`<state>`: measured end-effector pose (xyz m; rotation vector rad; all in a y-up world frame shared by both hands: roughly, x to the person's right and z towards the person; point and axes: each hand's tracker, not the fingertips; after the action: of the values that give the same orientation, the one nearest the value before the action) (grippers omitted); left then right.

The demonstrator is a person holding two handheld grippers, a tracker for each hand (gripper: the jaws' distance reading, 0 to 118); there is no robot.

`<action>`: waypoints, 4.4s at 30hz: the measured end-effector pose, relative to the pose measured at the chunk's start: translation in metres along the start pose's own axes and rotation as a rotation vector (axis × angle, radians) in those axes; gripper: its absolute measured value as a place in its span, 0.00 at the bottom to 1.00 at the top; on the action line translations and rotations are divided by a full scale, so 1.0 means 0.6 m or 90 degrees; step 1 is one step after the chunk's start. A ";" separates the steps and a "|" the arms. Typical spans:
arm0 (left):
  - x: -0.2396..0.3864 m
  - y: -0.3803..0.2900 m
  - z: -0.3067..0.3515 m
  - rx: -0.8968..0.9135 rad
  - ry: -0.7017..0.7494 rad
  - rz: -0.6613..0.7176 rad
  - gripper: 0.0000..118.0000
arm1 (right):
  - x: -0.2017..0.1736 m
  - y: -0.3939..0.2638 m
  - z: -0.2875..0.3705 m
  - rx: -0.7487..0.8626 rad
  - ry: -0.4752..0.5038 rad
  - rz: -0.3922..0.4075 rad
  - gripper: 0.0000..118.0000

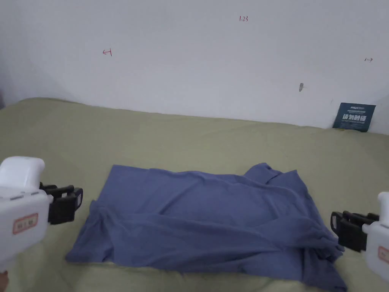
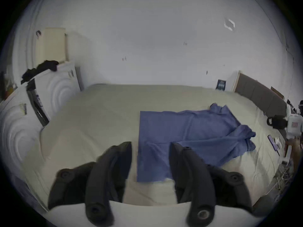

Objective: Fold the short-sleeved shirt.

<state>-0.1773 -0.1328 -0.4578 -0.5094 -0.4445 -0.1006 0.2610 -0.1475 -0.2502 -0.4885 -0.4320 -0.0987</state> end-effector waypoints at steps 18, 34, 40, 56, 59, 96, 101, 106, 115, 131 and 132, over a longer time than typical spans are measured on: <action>0.103 -0.198 0.105 -0.037 -0.003 0.055 0.00 | -0.107 -0.187 0.135 -0.017 0.060 -0.006 0.01; -0.045 -0.129 -0.257 -0.234 -0.024 0.187 0.67 | -0.016 -0.145 0.033 -0.046 0.086 -0.047 0.01; -0.032 -0.137 -0.247 -0.224 -0.010 0.182 0.00 | 0.080 -0.132 -0.058 -0.096 0.054 -0.121 0.02; -0.037 -0.140 -0.236 -0.214 -0.058 0.173 0.00 | 0.117 -0.138 -0.219 -0.186 0.073 -0.109 0.04; -0.034 -0.136 -0.225 -0.207 -0.078 0.167 0.00 | 0.122 -0.140 -0.187 -0.190 0.103 -0.154 0.04; -0.109 -0.287 0.151 -0.296 -0.160 0.193 0.00 | 0.176 -0.252 0.197 -0.350 0.045 -0.280 0.04; -0.109 -0.316 0.152 -0.306 -0.159 0.210 0.00 | 0.193 -0.276 0.184 -0.368 0.031 -0.290 0.05; -0.113 -0.303 0.169 -0.307 -0.158 0.225 0.11 | 0.206 -0.264 0.214 -0.332 0.074 -0.365 0.07; -0.007 -0.164 0.302 -0.123 -0.067 0.090 0.59 | 0.135 -0.147 0.330 -0.149 -0.012 -0.186 0.66; 0.327 -0.255 0.317 -0.095 -0.131 -0.054 0.00 | -0.179 -0.227 0.349 -0.080 0.095 0.000 0.01; 0.331 -0.263 0.318 -0.092 -0.135 -0.050 0.00 | -0.180 -0.231 0.347 -0.085 0.098 -0.005 0.01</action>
<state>-0.1040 -0.1732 -0.1513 -0.6486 -0.6680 -0.1557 0.0576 -0.1717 -0.0705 -0.6064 -0.2784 -0.1731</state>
